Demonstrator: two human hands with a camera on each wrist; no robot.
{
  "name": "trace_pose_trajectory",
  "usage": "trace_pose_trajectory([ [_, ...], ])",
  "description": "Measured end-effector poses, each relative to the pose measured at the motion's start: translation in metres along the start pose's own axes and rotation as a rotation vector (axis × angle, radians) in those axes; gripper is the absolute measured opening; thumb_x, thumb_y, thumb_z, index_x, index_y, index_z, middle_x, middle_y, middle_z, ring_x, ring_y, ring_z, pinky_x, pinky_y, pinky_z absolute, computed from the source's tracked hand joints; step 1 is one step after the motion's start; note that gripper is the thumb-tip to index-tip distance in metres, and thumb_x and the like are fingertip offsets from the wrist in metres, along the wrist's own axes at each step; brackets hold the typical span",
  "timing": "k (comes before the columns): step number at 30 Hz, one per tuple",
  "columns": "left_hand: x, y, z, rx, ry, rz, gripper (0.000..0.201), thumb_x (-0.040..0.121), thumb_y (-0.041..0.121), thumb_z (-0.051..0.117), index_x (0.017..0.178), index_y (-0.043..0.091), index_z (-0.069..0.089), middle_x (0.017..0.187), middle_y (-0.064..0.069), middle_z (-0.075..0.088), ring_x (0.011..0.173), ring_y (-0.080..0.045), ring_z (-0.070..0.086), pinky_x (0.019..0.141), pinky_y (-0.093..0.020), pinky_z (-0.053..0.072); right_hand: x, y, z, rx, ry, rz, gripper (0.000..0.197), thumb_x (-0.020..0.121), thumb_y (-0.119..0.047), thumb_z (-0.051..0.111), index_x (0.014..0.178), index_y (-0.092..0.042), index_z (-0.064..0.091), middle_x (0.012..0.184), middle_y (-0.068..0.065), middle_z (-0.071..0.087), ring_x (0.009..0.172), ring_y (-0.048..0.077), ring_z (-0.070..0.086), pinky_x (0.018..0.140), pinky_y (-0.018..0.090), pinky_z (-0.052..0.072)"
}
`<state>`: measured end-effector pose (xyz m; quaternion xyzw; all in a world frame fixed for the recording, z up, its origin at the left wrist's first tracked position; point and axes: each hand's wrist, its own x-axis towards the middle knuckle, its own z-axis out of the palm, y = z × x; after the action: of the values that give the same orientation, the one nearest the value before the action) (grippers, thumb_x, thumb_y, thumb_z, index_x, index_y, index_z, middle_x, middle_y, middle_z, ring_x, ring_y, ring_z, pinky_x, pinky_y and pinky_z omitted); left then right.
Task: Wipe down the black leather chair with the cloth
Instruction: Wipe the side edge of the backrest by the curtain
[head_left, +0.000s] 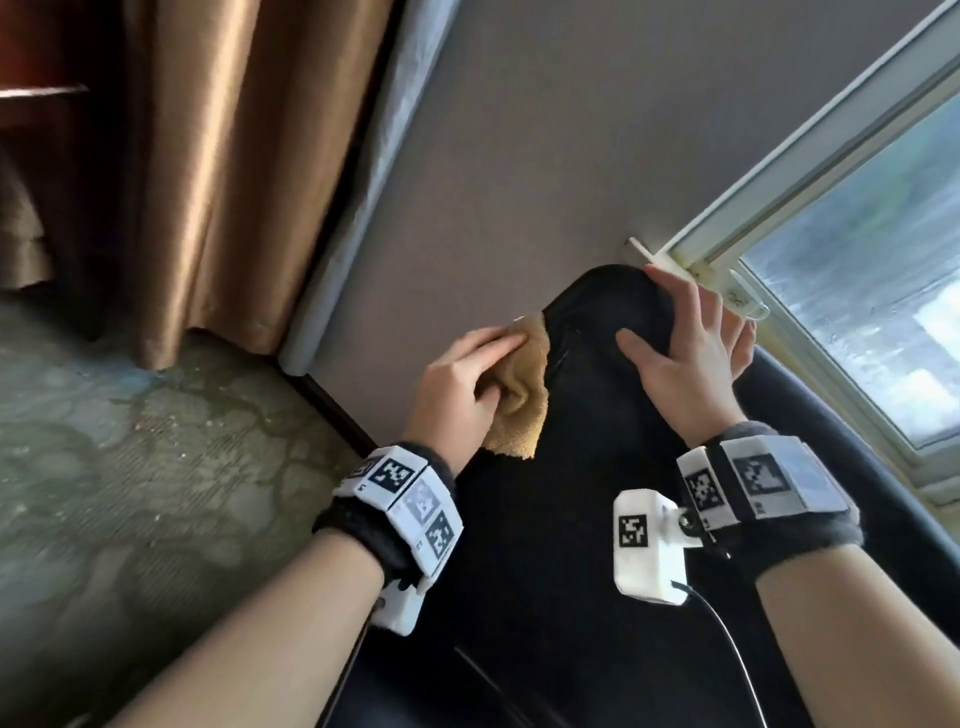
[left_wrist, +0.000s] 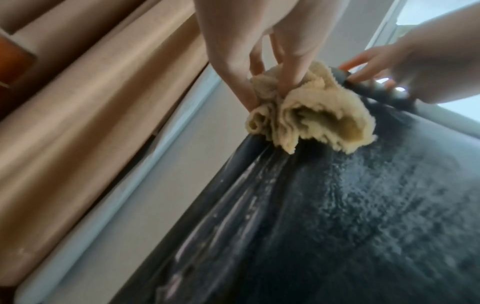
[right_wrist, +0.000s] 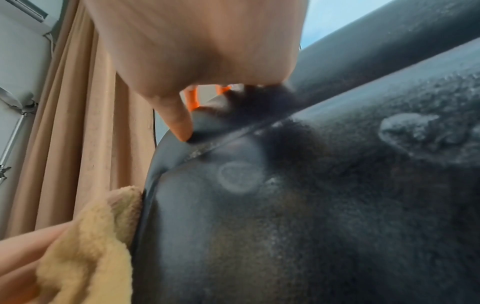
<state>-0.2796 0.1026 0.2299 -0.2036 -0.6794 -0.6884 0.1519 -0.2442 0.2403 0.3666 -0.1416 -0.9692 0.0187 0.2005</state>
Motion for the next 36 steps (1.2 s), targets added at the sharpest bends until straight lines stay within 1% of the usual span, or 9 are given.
trace_pose_trajectory([
  [7,-0.040,-0.052,-0.025,0.145,-0.188,0.013,0.033,0.062,0.000,0.047,0.080,0.013,0.072,0.093,0.002,0.066,0.090,-0.014,0.055,0.083,-0.032,0.044,0.001,-0.004,0.005,-0.005,0.015,0.044,0.058,0.076,-0.041,0.049,0.133,-0.039,0.034,0.134,-0.003,0.034,0.134,0.016,0.017,0.115,0.052,0.000],
  [9,-0.045,-0.070,-0.044,0.154,-0.124,-0.095,0.040,0.059,-0.013,0.052,0.079,0.013,0.073,0.093,0.003,0.066,0.089,-0.012,0.055,0.084,-0.035,0.045,0.001,-0.004,0.007,-0.007,0.017,0.045,0.060,0.074,-0.042,0.046,0.132,-0.039,0.034,0.135,-0.003,0.034,0.134,0.015,0.017,0.115,0.052,0.000],
  [12,-0.025,-0.060,-0.060,0.116,-0.063,-0.066,0.054,0.058,-0.023,0.056,0.094,0.013,0.073,0.103,0.003,0.066,0.098,-0.017,0.061,0.095,-0.029,0.042,0.002,-0.007,0.010,0.002,0.042,0.065,0.059,0.073,-0.040,0.046,0.131,-0.039,0.035,0.134,-0.003,0.034,0.134,0.016,0.017,0.115,0.052,-0.001],
  [18,0.020,0.003,-0.008,0.034,-0.226,0.251,0.045,0.072,-0.006,0.049,0.109,0.012,0.069,0.120,-0.005,0.060,0.111,-0.014,0.047,0.104,-0.019,0.032,0.000,-0.016,0.010,0.017,0.049,0.087,0.059,0.072,-0.036,0.046,0.130,-0.038,0.036,0.130,-0.005,0.035,0.132,0.012,0.018,0.115,0.052,0.001],
  [24,-0.012,-0.020,-0.004,0.098,-0.233,0.249,0.041,0.070,-0.007,0.063,0.103,0.017,0.070,0.119,0.004,0.056,0.104,-0.017,0.051,0.090,-0.030,0.048,0.001,-0.021,0.012,0.051,0.084,0.131,0.056,0.070,-0.031,0.045,0.126,-0.035,0.039,0.115,-0.013,0.030,0.130,0.013,0.020,0.115,0.052,0.002],
  [28,-0.025,-0.031,-0.016,0.125,-0.258,0.295,0.034,0.072,0.003,0.046,0.090,0.015,0.072,0.113,0.002,0.059,0.101,-0.015,0.048,0.082,-0.032,0.053,0.000,-0.025,0.014,0.050,0.094,0.135,0.056,0.070,-0.031,0.045,0.125,-0.035,0.040,0.125,-0.005,0.036,0.130,0.015,0.021,0.115,0.052,0.003],
  [31,-0.015,-0.019,-0.023,0.070,-0.229,0.263,0.034,0.067,-0.008,0.057,0.090,0.012,0.073,0.112,-0.003,0.062,0.103,-0.016,0.050,0.090,-0.027,0.047,-0.001,-0.026,0.011,0.049,0.082,0.127,0.056,0.070,-0.032,0.044,0.126,-0.036,0.039,0.126,-0.004,0.036,0.131,0.015,0.020,0.115,0.052,0.003],
  [34,0.013,0.005,-0.020,0.023,-0.168,0.254,0.029,0.075,0.002,0.055,0.098,0.010,0.072,0.115,-0.007,0.060,0.108,-0.018,0.050,0.100,-0.017,0.037,-0.001,-0.026,0.010,0.036,0.077,0.110,0.056,0.071,-0.032,0.044,0.127,-0.036,0.038,0.120,-0.010,0.033,0.131,0.015,0.019,0.115,0.053,0.003],
  [36,0.017,0.005,-0.013,0.055,-0.185,0.270,0.030,0.073,-0.001,0.059,0.098,0.010,0.072,0.116,-0.007,0.060,0.107,-0.020,0.052,0.098,-0.021,0.040,0.000,-0.026,0.012,0.037,0.079,0.109,0.056,0.071,-0.032,0.045,0.126,-0.036,0.039,0.115,-0.014,0.029,0.132,0.016,0.020,0.115,0.051,0.001],
])
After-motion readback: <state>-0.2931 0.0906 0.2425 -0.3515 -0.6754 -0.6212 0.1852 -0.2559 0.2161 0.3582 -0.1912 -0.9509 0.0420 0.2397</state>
